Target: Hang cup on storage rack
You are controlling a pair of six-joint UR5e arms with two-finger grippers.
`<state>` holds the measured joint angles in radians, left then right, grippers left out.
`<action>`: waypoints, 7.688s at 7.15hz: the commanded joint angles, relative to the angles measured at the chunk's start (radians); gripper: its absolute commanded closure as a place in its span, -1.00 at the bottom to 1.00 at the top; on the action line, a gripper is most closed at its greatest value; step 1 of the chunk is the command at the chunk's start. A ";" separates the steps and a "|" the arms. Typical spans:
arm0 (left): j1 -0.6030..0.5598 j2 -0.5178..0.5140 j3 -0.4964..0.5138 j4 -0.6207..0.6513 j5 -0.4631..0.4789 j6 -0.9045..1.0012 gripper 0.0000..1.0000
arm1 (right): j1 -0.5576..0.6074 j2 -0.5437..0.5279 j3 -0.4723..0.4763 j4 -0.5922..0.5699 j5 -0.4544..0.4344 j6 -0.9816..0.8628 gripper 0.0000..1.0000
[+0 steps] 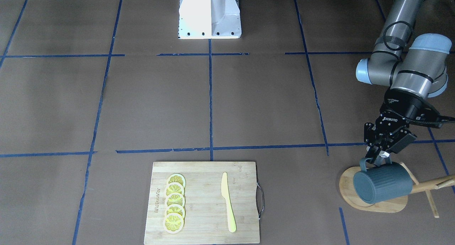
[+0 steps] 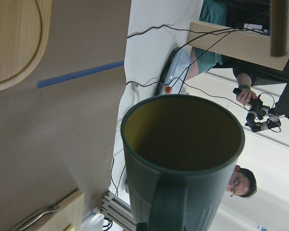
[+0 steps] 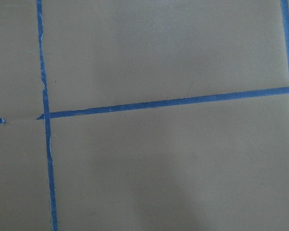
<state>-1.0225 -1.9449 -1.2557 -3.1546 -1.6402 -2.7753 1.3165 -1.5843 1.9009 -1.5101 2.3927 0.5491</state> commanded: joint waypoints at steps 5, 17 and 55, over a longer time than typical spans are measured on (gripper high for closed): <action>-0.047 0.000 0.004 -0.025 -0.003 -0.135 1.00 | 0.000 -0.006 -0.006 0.047 -0.001 0.002 -0.99; -0.076 0.090 0.030 -0.096 -0.038 -0.175 0.85 | -0.002 -0.006 -0.006 0.048 -0.001 0.002 -0.99; -0.493 0.402 -0.516 1.918 -0.750 2.913 -1.00 | 0.175 -0.016 -0.276 -0.005 -0.029 -0.566 -0.99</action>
<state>-1.5156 -1.5370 -1.7924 -1.2340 -2.3875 0.1387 1.4919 -1.6029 1.6268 -1.5128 2.3642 -0.0128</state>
